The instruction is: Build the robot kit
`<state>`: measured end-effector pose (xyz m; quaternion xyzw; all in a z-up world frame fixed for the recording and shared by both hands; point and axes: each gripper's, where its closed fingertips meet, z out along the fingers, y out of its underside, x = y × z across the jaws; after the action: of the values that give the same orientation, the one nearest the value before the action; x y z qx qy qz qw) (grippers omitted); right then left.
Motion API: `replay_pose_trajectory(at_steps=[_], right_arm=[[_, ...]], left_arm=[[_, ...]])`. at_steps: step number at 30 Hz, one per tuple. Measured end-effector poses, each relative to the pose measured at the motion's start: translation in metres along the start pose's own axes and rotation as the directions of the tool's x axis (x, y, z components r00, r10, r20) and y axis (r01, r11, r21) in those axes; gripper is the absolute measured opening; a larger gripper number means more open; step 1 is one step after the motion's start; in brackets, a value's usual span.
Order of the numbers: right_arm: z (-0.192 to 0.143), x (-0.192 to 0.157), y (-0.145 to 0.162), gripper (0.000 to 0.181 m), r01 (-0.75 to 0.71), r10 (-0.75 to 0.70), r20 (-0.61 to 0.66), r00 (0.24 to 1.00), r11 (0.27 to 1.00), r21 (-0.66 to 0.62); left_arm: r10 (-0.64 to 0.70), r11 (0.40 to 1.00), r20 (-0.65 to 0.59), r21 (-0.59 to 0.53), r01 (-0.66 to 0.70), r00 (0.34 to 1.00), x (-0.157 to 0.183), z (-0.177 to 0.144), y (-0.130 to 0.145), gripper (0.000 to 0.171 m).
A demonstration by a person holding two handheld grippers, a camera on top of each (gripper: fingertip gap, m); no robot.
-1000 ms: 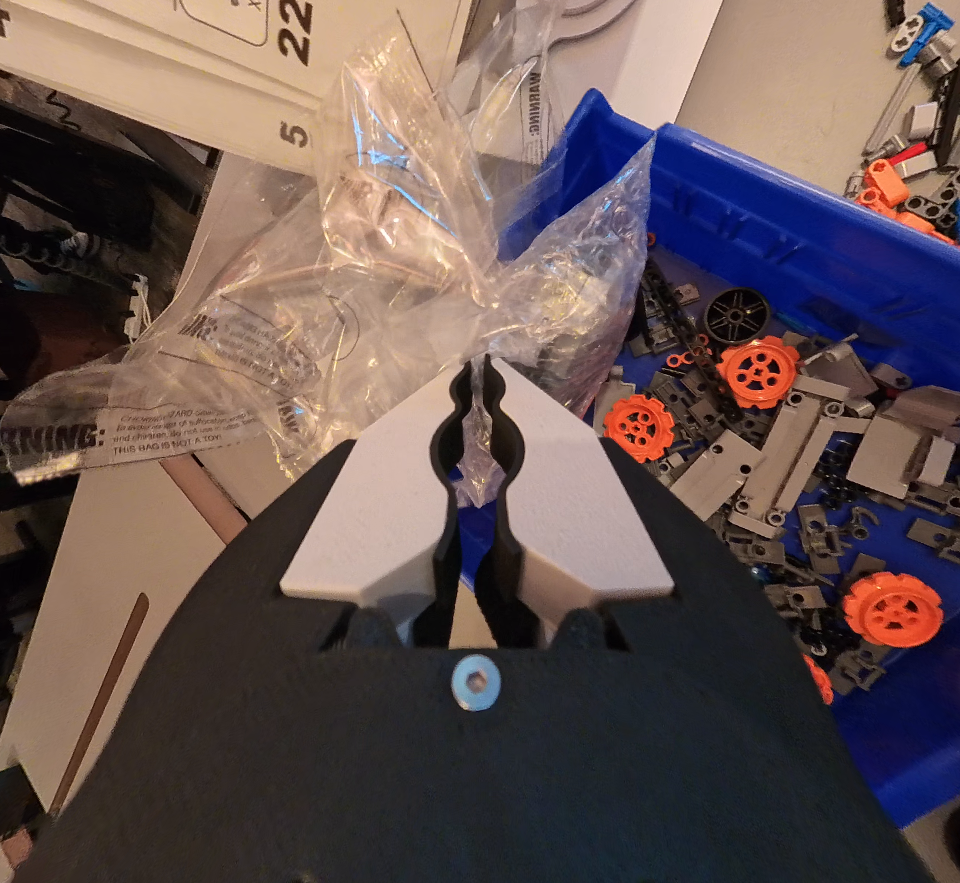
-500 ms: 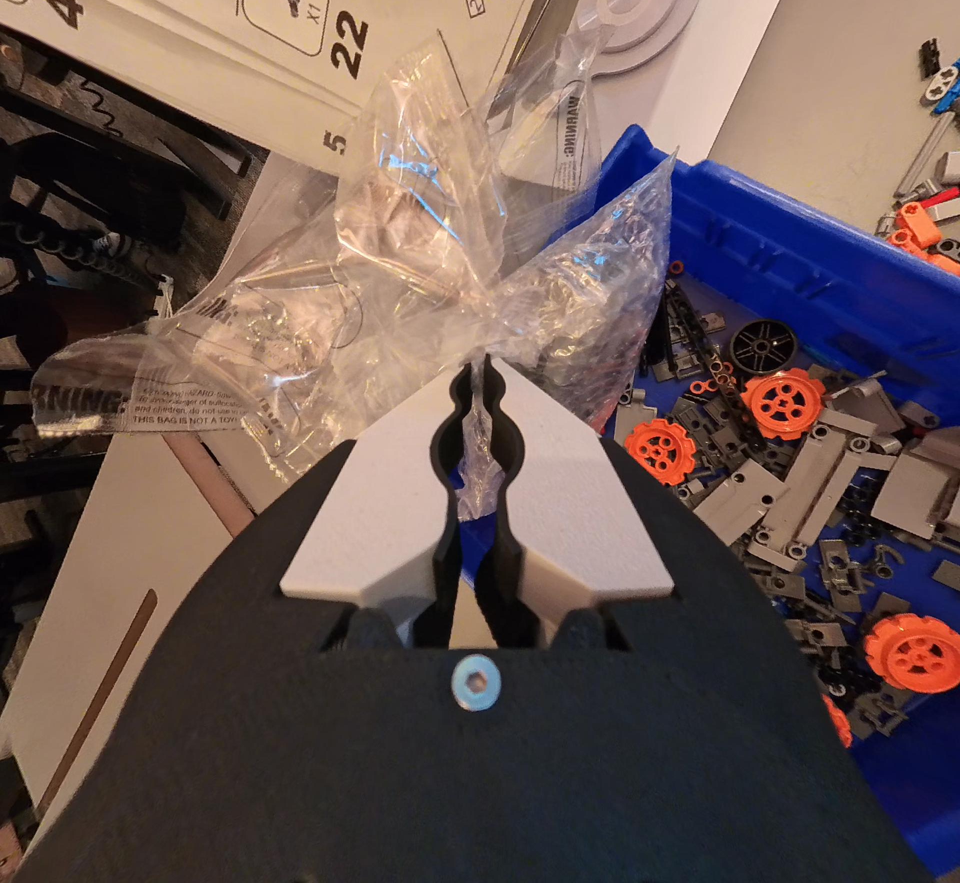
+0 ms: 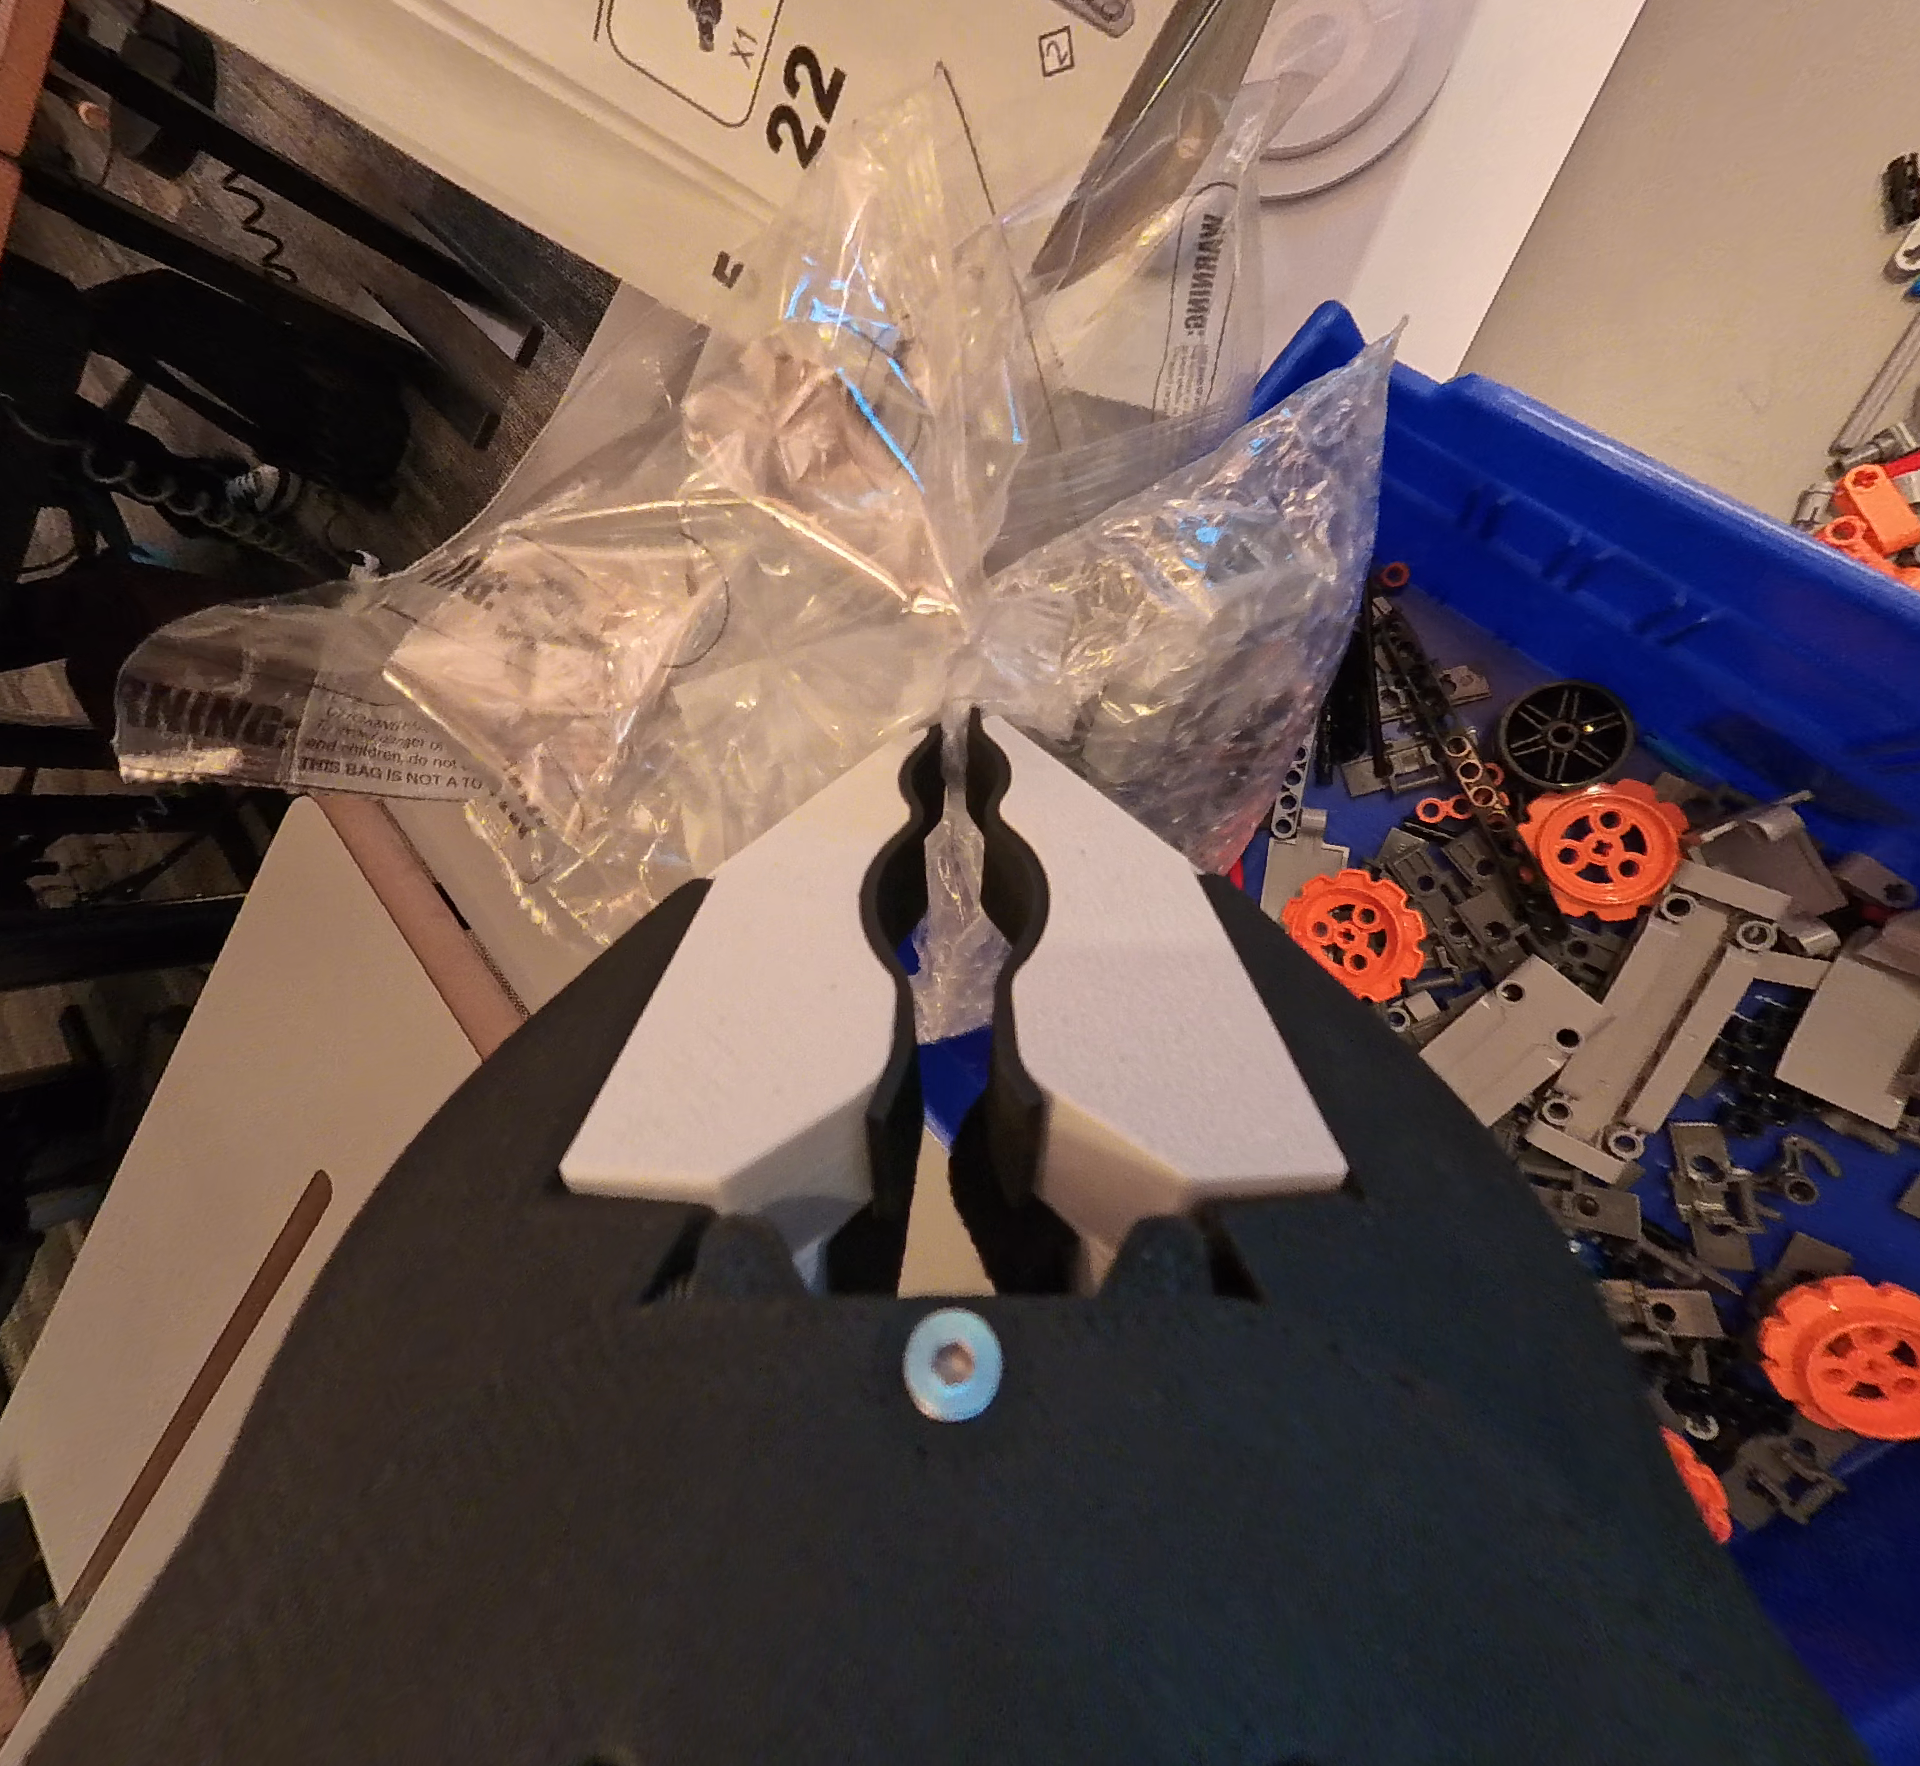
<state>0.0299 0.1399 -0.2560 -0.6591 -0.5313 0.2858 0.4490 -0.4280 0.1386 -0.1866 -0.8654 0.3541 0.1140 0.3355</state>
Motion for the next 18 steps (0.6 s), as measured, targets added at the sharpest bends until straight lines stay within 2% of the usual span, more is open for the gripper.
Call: replay_pose_trajectory(at_steps=[18], right_arm=[[-0.0002,-0.0001,0.0002,0.016,0.0,0.0,0.001,1.0,1.0,0.001]], left_arm=[[0.009,1.0,-0.017,-0.007,-0.009,1.0,0.0055,0.0006,0.0012,0.001]])
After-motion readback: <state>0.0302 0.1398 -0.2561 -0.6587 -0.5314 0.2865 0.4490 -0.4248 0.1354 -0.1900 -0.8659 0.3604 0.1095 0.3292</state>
